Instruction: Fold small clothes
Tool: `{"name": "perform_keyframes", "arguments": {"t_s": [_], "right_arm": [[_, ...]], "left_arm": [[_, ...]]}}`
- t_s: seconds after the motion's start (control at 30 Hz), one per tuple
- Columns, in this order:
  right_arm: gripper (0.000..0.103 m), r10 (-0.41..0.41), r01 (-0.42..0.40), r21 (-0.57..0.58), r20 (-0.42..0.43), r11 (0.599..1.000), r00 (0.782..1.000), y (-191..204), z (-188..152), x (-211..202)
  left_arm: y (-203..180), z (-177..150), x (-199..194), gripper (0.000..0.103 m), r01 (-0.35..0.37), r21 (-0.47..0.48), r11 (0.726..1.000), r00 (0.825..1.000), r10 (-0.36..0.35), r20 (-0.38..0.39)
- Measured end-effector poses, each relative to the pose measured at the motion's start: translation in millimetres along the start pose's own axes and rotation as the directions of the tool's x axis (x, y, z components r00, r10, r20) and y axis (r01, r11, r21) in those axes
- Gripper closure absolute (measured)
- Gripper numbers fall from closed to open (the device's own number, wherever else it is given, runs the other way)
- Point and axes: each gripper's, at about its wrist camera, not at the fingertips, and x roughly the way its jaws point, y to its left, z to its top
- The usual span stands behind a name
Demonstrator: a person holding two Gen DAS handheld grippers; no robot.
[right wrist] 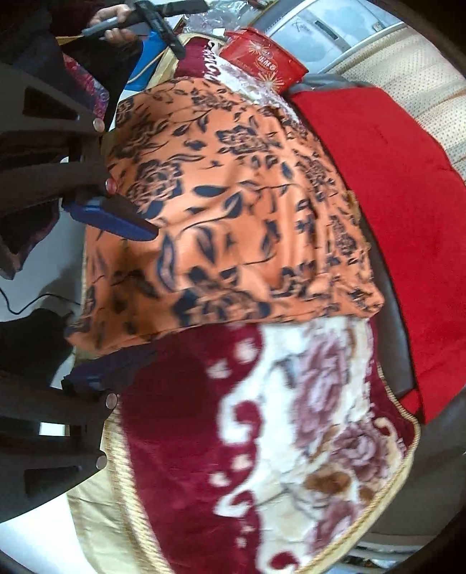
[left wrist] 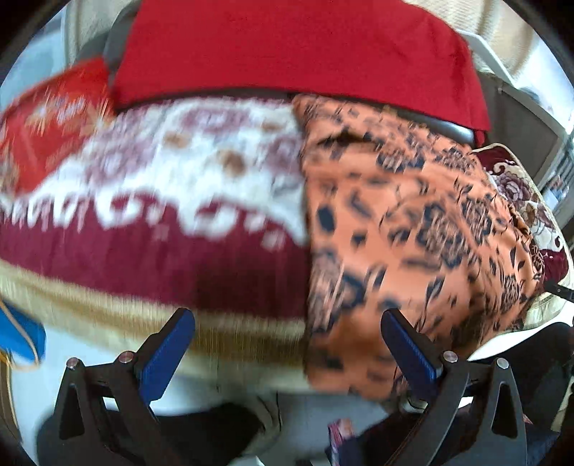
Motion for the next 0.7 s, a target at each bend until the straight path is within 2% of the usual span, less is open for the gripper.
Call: {"name": "perform_keyframes", "arguments": {"t_s": [0.1,0.23,0.33,0.37,0.4,0.5,0.6,0.67,0.7], "right_arm": [[0.039,-0.009,0.009,0.018,-0.013,1.000,1.000,-6,-6,5],[0.039,0.001,0.000,0.034,-0.028,0.999,1.000,-15,-4,9],[0.039,0.012,-0.010,0.060,-0.037,0.998,0.999,-24,-3,15],[0.039,0.022,-0.019,0.072,-0.039,0.997,0.999,-25,-3,17],[0.039,0.037,-0.034,0.084,-0.041,0.996,0.998,-27,-3,19],[0.039,0.056,-0.053,0.080,-0.039,0.995,0.998,-24,-5,22],[0.040,0.074,-0.072,0.049,-0.032,0.996,0.997,-14,-7,26],[0.049,0.045,-0.044,0.009,-0.037,0.999,0.998,-6,-8,28],[0.049,0.035,-0.036,-0.004,-0.043,0.999,0.998,-4,-9,29]], "left_arm": [[8,-15,10,0.000,0.064,-0.064,0.996,0.997,-0.067,-0.042],[3,-17,24,0.002,0.163,-0.091,0.982,0.986,-0.166,-0.034],[-9,-15,35,0.032,0.210,-0.040,0.977,0.977,-0.211,-0.035],[-14,-15,39,0.051,0.225,-0.017,0.974,0.973,-0.225,-0.047],[-20,-14,44,0.060,0.241,0.009,0.970,0.969,-0.240,-0.064],[-26,-15,52,0.060,0.221,0.042,0.974,0.974,-0.218,-0.066],[-23,-15,54,0.061,0.257,0.021,0.966,0.965,-0.255,-0.062],[-16,-18,55,0.061,0.282,-0.007,0.959,0.956,-0.281,-0.083],[-12,-20,58,0.061,0.301,-0.033,0.953,0.947,-0.303,-0.110]]}}
